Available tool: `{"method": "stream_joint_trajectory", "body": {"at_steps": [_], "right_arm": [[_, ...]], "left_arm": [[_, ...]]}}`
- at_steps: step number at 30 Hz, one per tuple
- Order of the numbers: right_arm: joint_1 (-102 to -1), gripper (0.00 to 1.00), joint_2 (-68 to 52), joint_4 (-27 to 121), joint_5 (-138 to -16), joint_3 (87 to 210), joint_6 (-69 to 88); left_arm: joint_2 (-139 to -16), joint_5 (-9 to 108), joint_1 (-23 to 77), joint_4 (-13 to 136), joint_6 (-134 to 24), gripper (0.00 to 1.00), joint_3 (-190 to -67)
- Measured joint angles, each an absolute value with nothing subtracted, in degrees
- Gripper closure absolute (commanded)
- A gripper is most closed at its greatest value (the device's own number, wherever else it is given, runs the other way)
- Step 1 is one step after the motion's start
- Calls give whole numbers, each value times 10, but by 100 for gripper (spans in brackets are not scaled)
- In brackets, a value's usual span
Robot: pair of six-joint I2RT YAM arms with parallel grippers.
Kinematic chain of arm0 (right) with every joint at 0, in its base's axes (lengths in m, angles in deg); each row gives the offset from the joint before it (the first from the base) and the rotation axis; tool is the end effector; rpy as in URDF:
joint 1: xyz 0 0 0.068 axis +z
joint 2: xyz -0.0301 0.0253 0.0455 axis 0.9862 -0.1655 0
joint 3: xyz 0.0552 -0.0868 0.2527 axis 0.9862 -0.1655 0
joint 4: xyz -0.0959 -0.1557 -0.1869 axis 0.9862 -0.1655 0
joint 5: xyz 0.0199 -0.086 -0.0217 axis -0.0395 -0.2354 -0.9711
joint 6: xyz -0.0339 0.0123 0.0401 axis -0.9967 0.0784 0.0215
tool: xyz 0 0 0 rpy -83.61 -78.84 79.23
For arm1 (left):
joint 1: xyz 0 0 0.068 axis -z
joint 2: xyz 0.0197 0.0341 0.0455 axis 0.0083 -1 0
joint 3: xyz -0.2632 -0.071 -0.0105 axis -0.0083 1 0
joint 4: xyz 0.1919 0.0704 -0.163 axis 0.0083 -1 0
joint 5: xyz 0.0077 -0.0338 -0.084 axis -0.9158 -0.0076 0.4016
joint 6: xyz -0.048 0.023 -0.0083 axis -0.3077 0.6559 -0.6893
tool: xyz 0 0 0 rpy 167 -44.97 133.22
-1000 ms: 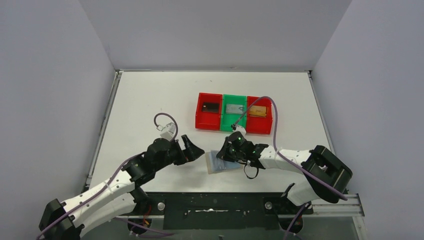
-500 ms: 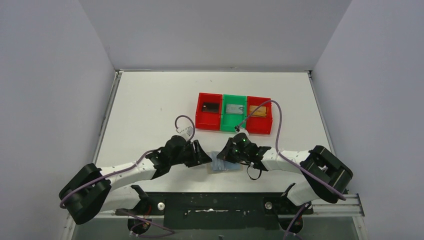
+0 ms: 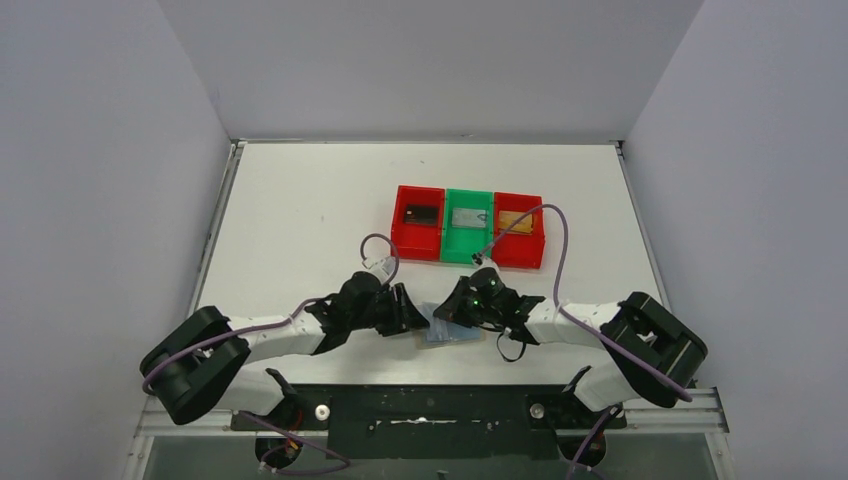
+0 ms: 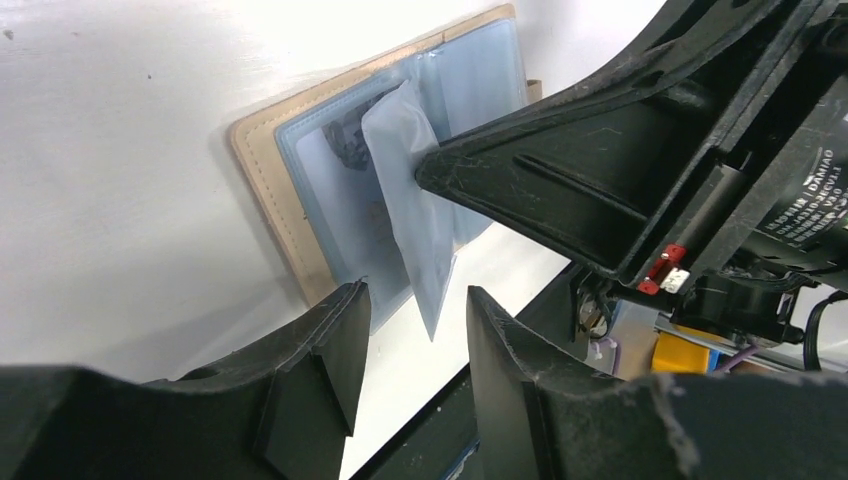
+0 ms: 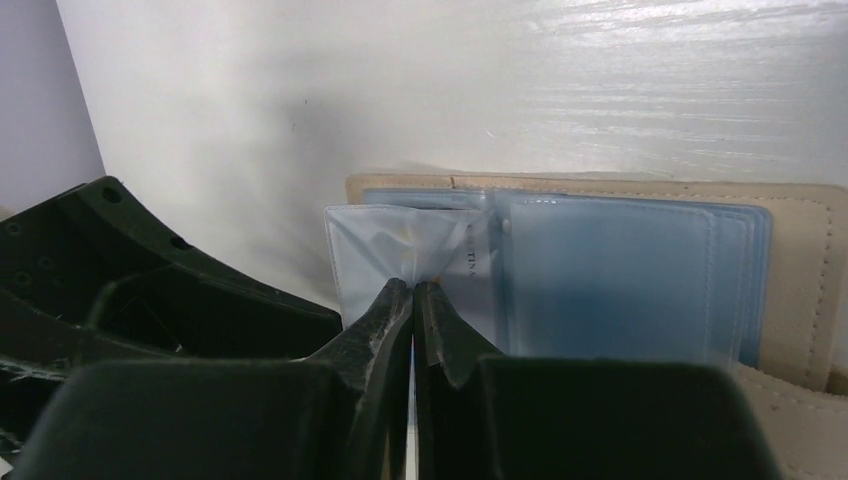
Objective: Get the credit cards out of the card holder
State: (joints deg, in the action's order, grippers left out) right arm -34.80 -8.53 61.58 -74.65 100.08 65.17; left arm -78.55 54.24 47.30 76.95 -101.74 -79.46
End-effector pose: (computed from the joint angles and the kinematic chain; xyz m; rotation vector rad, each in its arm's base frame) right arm 0.1744 0.1875 0.1394 0.2712 2.5478 1.0857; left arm 0.1587 -0.1809 0.1465 -0.0989 2.4808 -1.1782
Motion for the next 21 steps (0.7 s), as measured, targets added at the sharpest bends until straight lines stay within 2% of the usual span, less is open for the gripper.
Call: {"method": "stream_joint_trajectory", "body": {"at_steps": [5, 18, 20, 21], "right_arm": [[-350, 99, -83, 625, -740, 996, 656], [-358, 97, -68, 640, -732, 980, 663], [-358, 95, -68, 646, -729, 977, 663], [-358, 92, -68, 648, -729, 976, 663]], "left_arm": [[-820, 560, 475, 801, -1017, 66, -795], [-847, 586, 477, 827, -1013, 92, -802], [-853, 594, 477, 828, -1010, 100, -806], [-855, 596, 477, 828, -1008, 100, -808]]}}
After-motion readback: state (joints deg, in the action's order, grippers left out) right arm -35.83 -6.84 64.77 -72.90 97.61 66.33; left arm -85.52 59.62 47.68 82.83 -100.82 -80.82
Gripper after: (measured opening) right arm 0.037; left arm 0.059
